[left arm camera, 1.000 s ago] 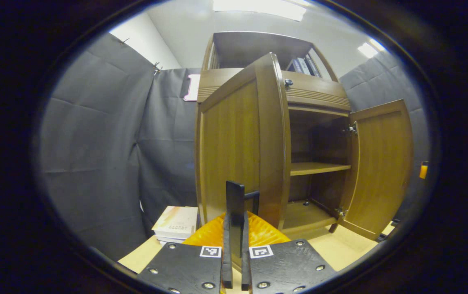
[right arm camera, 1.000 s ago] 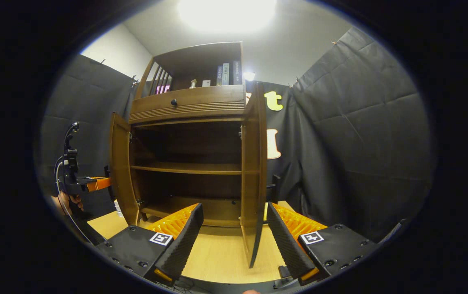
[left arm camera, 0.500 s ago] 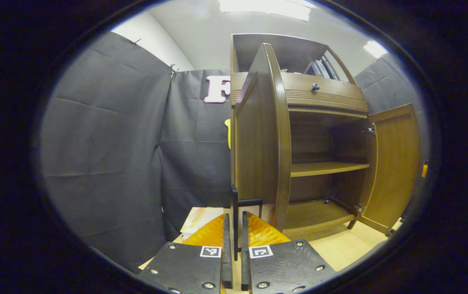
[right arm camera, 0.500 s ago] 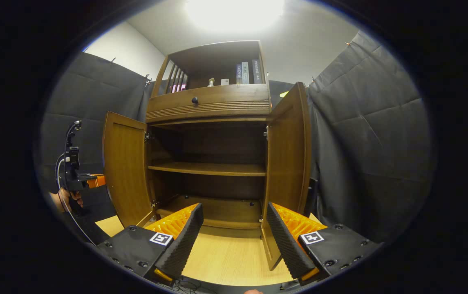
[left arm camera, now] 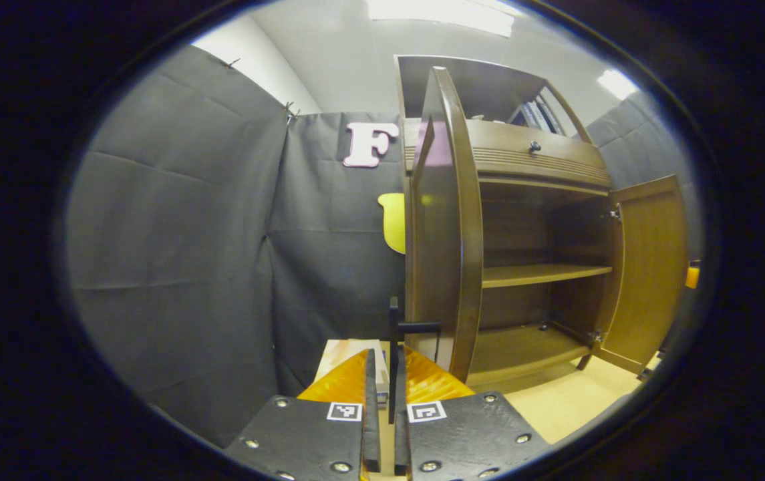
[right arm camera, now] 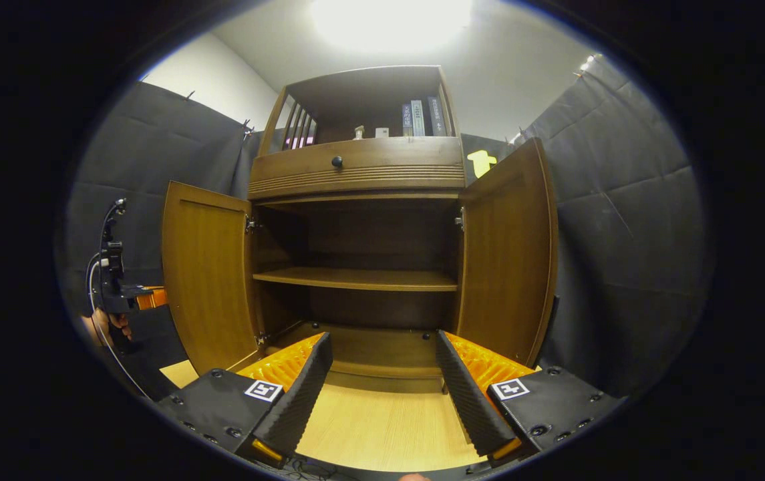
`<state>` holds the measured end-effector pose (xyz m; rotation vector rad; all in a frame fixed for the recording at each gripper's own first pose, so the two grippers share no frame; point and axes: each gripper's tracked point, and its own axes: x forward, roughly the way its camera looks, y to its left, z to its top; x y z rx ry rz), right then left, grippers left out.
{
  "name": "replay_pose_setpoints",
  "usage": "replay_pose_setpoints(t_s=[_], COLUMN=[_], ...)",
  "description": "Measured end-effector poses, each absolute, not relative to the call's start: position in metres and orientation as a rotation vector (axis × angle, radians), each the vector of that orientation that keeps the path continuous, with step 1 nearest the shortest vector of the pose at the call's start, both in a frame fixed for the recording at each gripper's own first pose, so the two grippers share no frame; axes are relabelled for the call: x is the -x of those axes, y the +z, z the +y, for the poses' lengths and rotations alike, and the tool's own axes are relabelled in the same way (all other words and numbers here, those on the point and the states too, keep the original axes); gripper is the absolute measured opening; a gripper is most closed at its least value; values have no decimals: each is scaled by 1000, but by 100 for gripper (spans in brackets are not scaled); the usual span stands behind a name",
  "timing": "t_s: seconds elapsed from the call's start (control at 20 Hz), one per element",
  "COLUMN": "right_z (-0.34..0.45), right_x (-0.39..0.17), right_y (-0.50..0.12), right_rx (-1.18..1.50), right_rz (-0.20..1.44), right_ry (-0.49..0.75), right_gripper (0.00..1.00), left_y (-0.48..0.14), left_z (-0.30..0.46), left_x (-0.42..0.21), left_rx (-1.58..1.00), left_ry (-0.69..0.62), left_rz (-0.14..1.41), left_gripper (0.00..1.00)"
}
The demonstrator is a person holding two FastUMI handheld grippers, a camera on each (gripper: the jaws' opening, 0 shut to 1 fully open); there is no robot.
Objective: Open the right door of the double-door shoe cabinet with the right hand, and open the left door with the left hand.
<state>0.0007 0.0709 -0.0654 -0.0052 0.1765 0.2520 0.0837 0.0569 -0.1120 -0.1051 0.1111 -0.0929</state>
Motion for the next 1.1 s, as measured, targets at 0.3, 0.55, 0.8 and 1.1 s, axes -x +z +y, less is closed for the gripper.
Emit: replay_pose_setpoints(t_s=[0.3, 0.55, 0.8, 1.1], right_z=[89, 93, 71, 25], right_x=[-2, 2, 17, 44], right_y=[-72, -66, -51, -34], right_rx=[10, -26, -12, 6], right_rz=[168, 156, 136, 107], right_ry=[227, 258, 275, 230], right_gripper=[98, 99, 99, 94], left_y=[-111, -107, -85, -54], left_z=[77, 90, 61, 29], left_x=[-75, -57, -13, 36], left_rx=[74, 77, 75, 76], left_ry=[-84, -45, -41, -67], left_rz=[93, 89, 57, 37], left_gripper=[12, 12, 11, 12])
